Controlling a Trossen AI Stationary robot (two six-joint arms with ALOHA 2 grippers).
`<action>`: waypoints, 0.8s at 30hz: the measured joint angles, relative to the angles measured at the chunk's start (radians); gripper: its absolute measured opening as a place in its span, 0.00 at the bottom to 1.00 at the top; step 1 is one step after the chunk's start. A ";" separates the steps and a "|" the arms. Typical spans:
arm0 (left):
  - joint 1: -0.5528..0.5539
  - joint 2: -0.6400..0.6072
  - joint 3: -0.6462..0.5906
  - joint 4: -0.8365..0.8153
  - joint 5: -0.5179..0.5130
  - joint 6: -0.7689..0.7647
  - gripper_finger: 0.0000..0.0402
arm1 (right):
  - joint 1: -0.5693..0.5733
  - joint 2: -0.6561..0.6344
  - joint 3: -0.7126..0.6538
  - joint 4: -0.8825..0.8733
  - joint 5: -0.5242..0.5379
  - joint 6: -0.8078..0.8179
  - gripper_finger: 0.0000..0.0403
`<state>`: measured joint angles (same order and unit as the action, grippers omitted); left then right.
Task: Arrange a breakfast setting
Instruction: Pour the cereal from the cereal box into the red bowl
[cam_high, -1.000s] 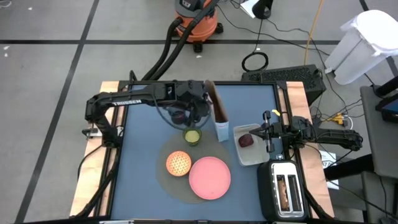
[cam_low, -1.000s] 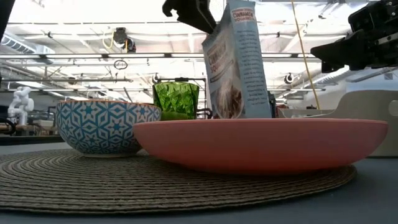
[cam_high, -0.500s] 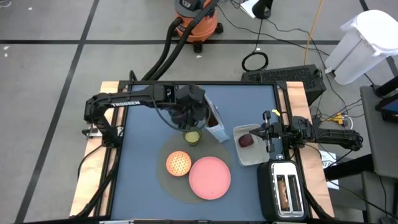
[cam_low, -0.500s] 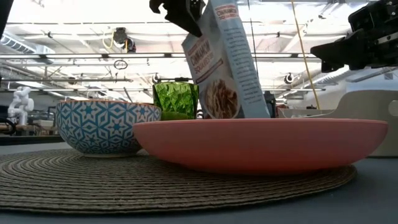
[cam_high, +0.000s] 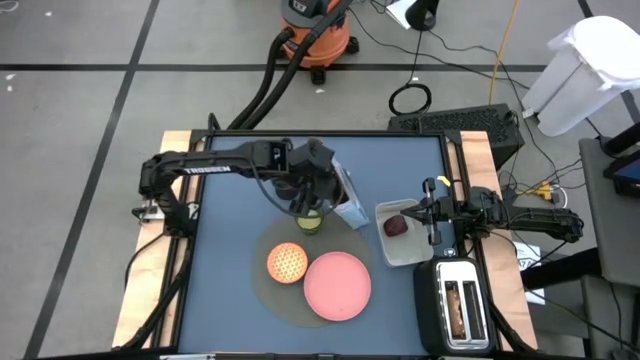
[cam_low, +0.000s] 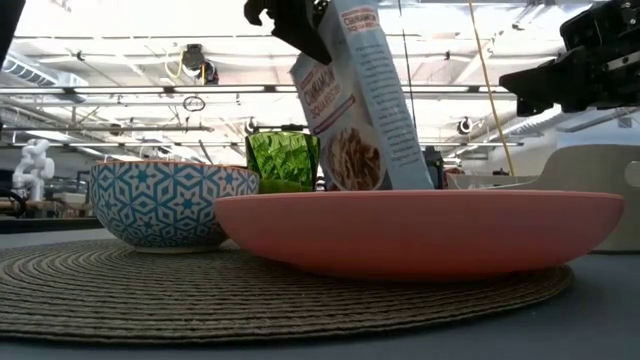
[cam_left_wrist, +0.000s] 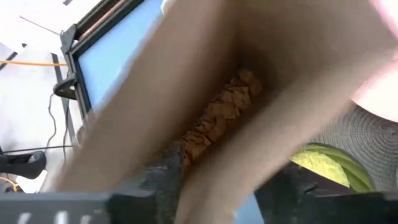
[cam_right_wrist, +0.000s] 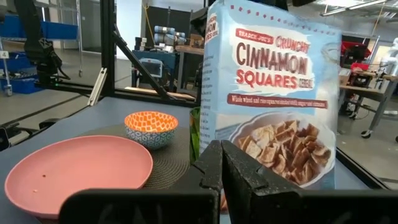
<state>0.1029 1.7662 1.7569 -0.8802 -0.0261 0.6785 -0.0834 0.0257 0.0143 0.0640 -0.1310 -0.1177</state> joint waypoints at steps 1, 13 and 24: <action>0.002 0.007 0.000 0.004 0.000 0.000 0.39 | 0.000 0.000 0.000 0.003 0.000 0.000 0.00; 0.009 0.015 0.000 0.025 -0.031 0.030 0.07 | 0.000 0.000 0.000 0.154 0.000 0.001 0.00; 0.011 0.015 0.000 0.148 -0.088 0.026 0.01 | 0.000 0.001 0.000 0.149 0.000 0.001 0.00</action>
<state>0.1135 1.7809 1.7569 -0.7325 -0.1144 0.7048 -0.0833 0.0265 0.0139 0.2134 -0.1310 -0.1169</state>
